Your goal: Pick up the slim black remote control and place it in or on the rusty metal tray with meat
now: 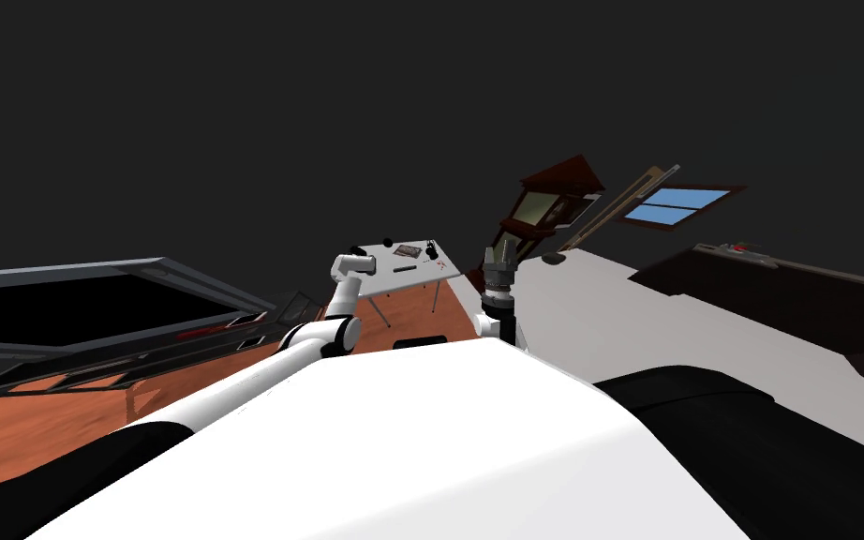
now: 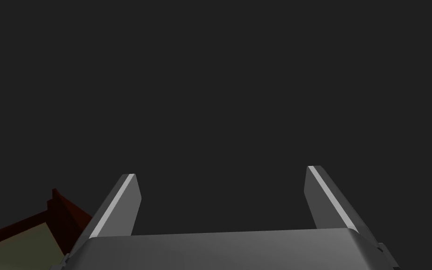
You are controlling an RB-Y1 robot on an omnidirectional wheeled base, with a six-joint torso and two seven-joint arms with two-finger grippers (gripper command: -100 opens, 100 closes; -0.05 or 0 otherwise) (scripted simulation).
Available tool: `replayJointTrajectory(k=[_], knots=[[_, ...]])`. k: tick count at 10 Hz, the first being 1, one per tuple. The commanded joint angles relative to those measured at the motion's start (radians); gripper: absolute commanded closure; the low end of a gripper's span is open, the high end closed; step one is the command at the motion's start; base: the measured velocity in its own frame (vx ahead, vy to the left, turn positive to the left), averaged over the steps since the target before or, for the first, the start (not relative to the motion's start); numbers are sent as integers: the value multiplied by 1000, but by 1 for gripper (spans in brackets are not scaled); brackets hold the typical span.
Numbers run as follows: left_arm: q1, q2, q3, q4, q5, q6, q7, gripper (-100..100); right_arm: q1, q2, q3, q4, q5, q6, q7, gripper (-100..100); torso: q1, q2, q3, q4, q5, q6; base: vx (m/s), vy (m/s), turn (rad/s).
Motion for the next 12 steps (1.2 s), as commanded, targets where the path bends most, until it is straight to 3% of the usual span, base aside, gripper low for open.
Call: replayJointTrajectory(k=[1,2,3,4,7,8,9,10,12], knots=[[-48,1,7,50,11,50,3,-100,0,0,0,0,0,0,0,0,0,0,0,0,0,0,66,-60,56],[-48,1,7,70,11,79,3,-100,0,0,0,0,0,0,0,0,-1,0,0,0,0,0,54,-49,36],[-88,2,13,106,19,107,8,-100,0,0,0,0,0,0,0,0,0,0,0,0,0,0,71,-56,68],[-88,2,13,125,19,130,8,-100,0,0,0,0,0,0,0,0,0,-1,0,0,0,0,58,-44,27],[-160,3,21,207,38,215,16,-100,0,0,0,0,0,0,0,0,0,0,0,0,0,0,71,-63,42],[-160,3,21,230,38,222,16,-100,0,0,0,0,0,0,0,0,-2,-1,-1,0,0,0,70,-53,28],[-192,4,25,274,49,257,19,-100,0,0,0,0,0,0,0,0,0,-1,0,0,0,0,76,-41,45],[-192,4,25,280,49,263,19,-100,0,0,0,0,0,0,0,0,1,-1,0,0,0,0,74,-37,24],[-249,6,30,351,70,325,25,-100,0,0,0,0,0,0,0,0,-1,-1,-1,0,0,0,98,-86,50]])
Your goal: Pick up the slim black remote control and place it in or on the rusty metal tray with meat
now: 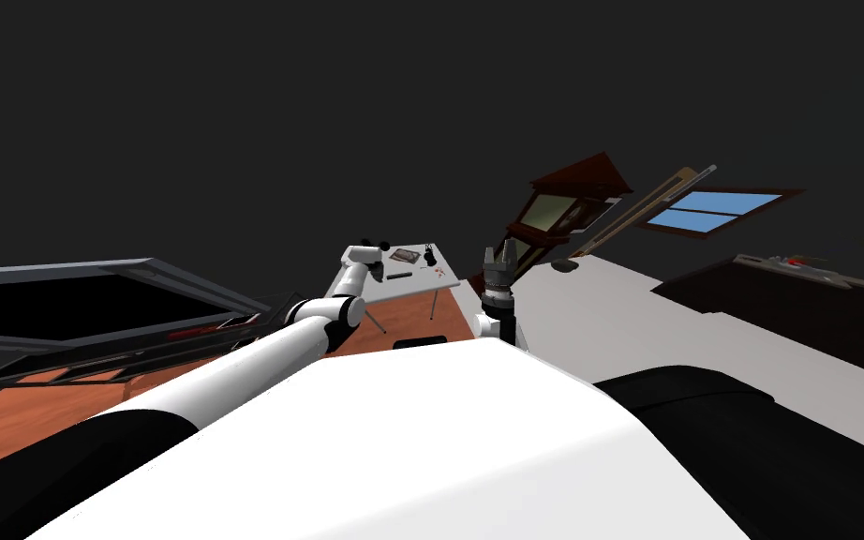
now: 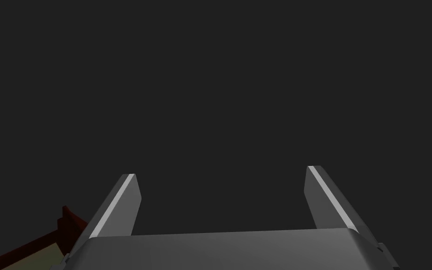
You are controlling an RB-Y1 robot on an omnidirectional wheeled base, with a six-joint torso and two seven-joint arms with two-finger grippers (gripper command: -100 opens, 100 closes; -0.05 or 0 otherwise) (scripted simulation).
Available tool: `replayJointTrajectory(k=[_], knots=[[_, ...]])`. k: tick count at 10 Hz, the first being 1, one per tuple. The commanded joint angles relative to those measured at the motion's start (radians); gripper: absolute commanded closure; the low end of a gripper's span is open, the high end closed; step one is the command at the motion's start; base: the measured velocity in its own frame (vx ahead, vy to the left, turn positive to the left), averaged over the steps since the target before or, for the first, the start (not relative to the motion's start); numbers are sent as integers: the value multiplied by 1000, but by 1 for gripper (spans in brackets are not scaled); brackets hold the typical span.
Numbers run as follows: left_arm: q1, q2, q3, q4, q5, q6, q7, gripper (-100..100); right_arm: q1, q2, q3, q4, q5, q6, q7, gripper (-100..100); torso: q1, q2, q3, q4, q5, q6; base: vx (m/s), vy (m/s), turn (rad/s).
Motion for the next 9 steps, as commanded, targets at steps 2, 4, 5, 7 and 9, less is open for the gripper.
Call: replayJointTrajectory(k=[2,4,5,7,9], knots=[[-40,2,4,83,17,62,4,-100,0,0,0,0,0,0,0,0,2,0,0,0,0,0,96,-61,20],[-80,4,6,156,37,112,9,-100,0,0,0,0,0,0,0,0,2,0,0,0,0,0,120,-83,46],[-96,5,7,187,46,133,11,-100,0,0,0,0,0,0,0,0,1,-1,-1,0,0,0,128,-77,22],[-120,6,8,235,60,162,13,-100,0,0,0,0,0,0,0,0,2,-1,-1,0,0,0,110,-65,22],[-132,6,9,262,69,178,15,-100,0,0,0,0,0,0,0,0,3,1,0,0,1,0,88,-62,11]])
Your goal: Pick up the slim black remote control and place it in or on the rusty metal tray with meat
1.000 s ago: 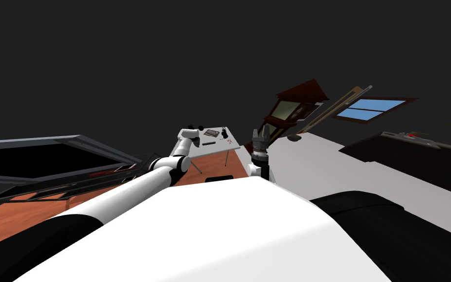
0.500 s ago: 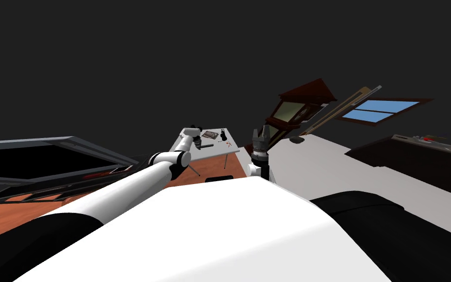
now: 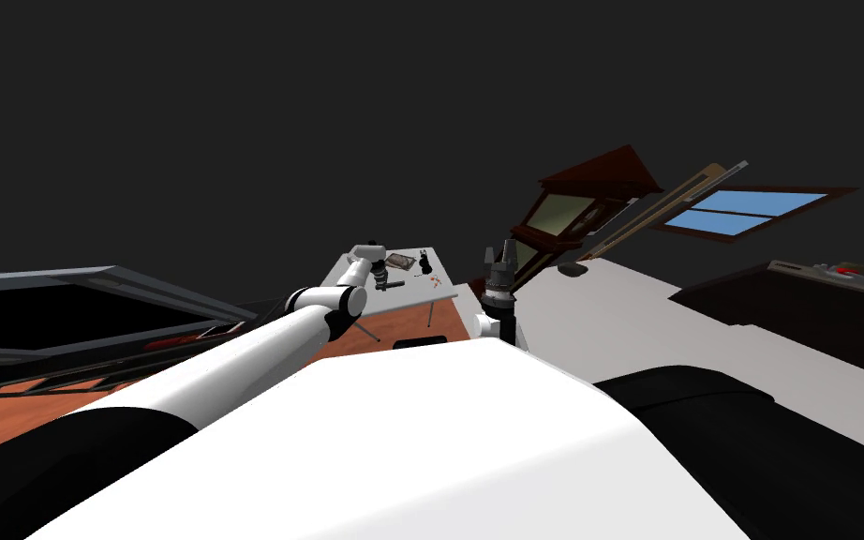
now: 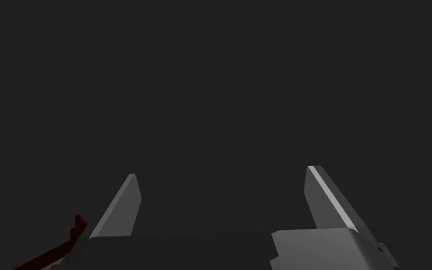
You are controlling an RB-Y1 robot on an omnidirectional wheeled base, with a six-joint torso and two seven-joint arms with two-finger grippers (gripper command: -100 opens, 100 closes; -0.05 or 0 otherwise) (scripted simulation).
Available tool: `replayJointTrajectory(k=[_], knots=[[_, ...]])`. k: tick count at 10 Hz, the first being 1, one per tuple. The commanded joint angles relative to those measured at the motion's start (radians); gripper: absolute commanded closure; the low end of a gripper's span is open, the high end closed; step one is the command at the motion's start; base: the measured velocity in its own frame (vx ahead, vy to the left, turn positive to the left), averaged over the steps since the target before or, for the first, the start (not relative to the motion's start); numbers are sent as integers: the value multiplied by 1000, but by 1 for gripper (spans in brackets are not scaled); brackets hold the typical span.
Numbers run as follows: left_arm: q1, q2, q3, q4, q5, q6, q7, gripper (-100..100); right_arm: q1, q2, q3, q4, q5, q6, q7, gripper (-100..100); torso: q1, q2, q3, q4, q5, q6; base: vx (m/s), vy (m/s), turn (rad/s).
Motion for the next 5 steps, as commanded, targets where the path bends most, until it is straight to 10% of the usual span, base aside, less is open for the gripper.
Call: replayJointTrajectory(k=[1,2,3,5], knots=[[0,0,0,0,0,0,0,-100,0,0,0,0,0,0,0,0,0,0,0,0,0,0,32,-24,4],[0,0,0,1,1,2,0,0,0,0,0,0,0,0,0,0,2,3,1,1,0,0,7,-5,0],[17,-4,-3,13,1,-29,-1,-100,0,0,0,0,0,0,0,0,3,5,3,1,1,0,16,-3,-3],[34,-7,-7,24,2,-60,-2,-100,0,0,0,0,0,0,0,0,4,5,3,1,1,0,19,-2,0]])
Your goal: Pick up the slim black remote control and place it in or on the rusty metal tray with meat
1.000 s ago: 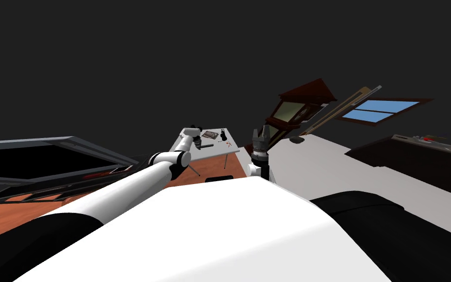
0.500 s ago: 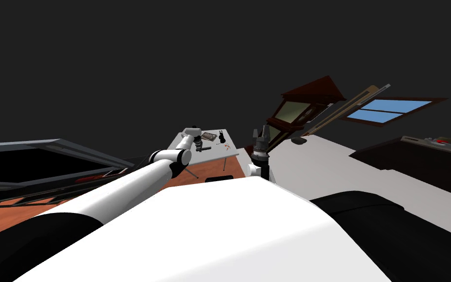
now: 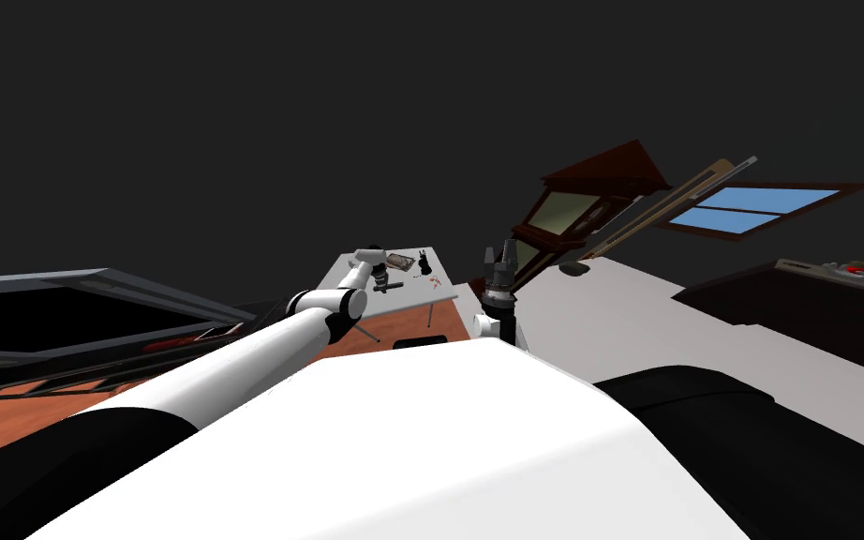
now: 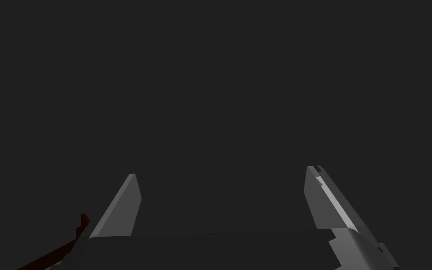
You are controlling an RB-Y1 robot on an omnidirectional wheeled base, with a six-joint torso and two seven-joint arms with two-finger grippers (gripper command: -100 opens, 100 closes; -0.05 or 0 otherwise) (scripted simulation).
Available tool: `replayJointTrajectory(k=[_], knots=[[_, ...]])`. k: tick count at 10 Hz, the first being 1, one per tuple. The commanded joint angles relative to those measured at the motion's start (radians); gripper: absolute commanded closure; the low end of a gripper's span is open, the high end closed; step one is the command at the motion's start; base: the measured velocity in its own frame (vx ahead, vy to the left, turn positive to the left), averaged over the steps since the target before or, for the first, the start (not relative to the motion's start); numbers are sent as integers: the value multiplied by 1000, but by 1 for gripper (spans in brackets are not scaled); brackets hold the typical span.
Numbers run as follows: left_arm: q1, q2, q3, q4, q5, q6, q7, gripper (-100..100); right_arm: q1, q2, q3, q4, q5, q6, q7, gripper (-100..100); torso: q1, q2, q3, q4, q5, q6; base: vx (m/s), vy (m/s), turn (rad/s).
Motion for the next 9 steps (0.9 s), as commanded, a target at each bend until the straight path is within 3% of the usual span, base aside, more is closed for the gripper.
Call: replayJointTrajectory(k=[1,2,6,7,8,9], knots=[[0,0,0,0,0,0,0,-100,0,0,0,0,0,0,0,0,0,0,0,0,0,0,8,-1,1],[1,0,0,0,0,-3,0,100,0,0,0,0,0,0,0,0,0,1,0,0,0,0,0,0,0],[1,0,0,0,0,-2,1,100,0,0,0,0,0,0,0,0,0,0,0,0,0,1,0,0,0],[1,0,0,1,0,-2,1,0,0,0,0,0,0,0,0,0,0,0,0,0,0,1,0,0,0],[-18,4,4,-12,-1,30,1,100,0,0,0,0,0,0,0,0,0,0,0,0,0,1,-16,5,0],[-25,5,5,-16,-1,42,1,100,0,0,0,0,0,0,0,0,0,1,1,1,0,1,-21,3,-9]])
